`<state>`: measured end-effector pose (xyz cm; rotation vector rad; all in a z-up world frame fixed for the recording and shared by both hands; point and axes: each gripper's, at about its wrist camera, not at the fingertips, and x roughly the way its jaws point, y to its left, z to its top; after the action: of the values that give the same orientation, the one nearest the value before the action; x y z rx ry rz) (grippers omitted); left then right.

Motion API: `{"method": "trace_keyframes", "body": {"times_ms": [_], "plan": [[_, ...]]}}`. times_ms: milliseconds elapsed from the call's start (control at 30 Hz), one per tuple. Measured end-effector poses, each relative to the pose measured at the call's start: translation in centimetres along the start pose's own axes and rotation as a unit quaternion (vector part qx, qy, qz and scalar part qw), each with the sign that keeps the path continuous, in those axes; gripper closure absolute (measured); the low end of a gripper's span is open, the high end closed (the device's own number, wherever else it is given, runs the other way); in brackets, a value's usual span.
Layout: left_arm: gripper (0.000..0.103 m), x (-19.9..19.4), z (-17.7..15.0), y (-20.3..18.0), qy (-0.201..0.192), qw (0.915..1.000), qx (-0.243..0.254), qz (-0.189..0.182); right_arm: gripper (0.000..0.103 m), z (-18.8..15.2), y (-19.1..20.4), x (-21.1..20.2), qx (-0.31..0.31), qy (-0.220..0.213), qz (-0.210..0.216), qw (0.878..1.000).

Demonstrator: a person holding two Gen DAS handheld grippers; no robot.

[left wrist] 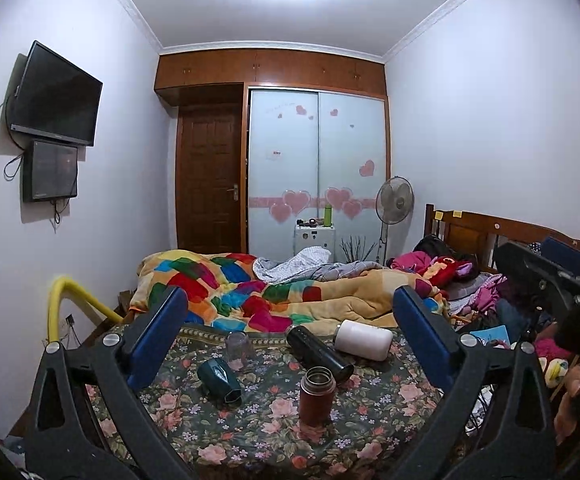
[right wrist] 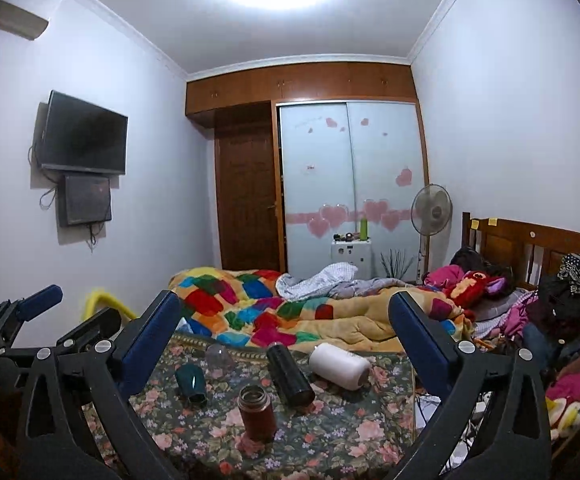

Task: Flip cup upright

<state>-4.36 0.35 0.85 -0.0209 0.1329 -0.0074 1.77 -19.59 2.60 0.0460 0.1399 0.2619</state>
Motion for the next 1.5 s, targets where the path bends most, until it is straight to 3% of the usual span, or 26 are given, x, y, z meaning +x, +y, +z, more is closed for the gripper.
{"method": "trace_keyframes", "body": {"times_ms": [1500], "plan": [[0.000,0.54,-0.57,0.15,0.008,0.9999,-0.005,-0.005,0.000,-0.58,-0.19,-1.24,-0.002,0.021,0.007,1.000]]}}
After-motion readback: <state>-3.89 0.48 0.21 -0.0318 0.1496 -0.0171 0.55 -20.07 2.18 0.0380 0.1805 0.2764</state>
